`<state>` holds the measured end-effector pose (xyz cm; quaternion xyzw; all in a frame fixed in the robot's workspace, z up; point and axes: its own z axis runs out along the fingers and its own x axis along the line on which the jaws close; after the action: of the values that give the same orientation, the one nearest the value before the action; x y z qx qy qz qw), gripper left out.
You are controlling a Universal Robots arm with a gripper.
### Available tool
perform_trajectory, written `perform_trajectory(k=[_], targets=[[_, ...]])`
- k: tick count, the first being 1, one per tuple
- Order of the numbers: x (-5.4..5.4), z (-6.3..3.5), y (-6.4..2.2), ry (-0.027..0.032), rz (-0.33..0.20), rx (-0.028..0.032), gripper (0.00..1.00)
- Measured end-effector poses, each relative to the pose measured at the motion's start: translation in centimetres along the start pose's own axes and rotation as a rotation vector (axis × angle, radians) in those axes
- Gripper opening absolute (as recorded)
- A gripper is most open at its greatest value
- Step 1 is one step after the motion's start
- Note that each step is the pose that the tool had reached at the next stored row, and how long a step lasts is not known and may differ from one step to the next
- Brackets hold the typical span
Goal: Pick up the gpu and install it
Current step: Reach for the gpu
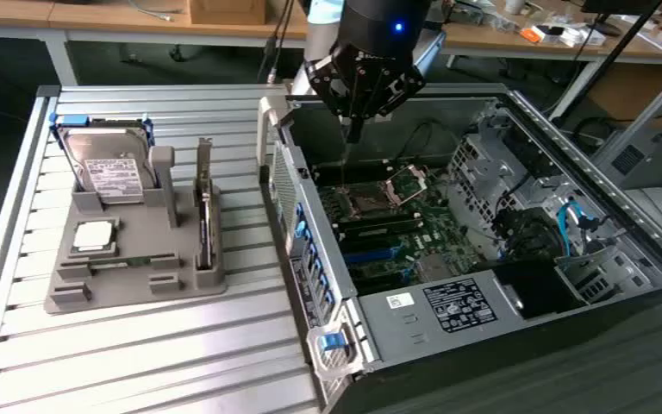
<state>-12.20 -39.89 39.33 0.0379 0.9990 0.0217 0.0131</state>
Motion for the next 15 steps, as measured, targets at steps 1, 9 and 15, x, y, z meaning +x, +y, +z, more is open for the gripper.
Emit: perform_trajectory(k=[1, 9, 15], targets=[[0.1, 0.00, -0.01, 0.0000, 0.000, 0.0000, 0.11], [1.3, -0.03, -0.10, -0.0001, 0.000, -0.0001, 0.11], [1.7, -0.05, -0.13, 0.0000, 0.000, 0.0000, 0.11]])
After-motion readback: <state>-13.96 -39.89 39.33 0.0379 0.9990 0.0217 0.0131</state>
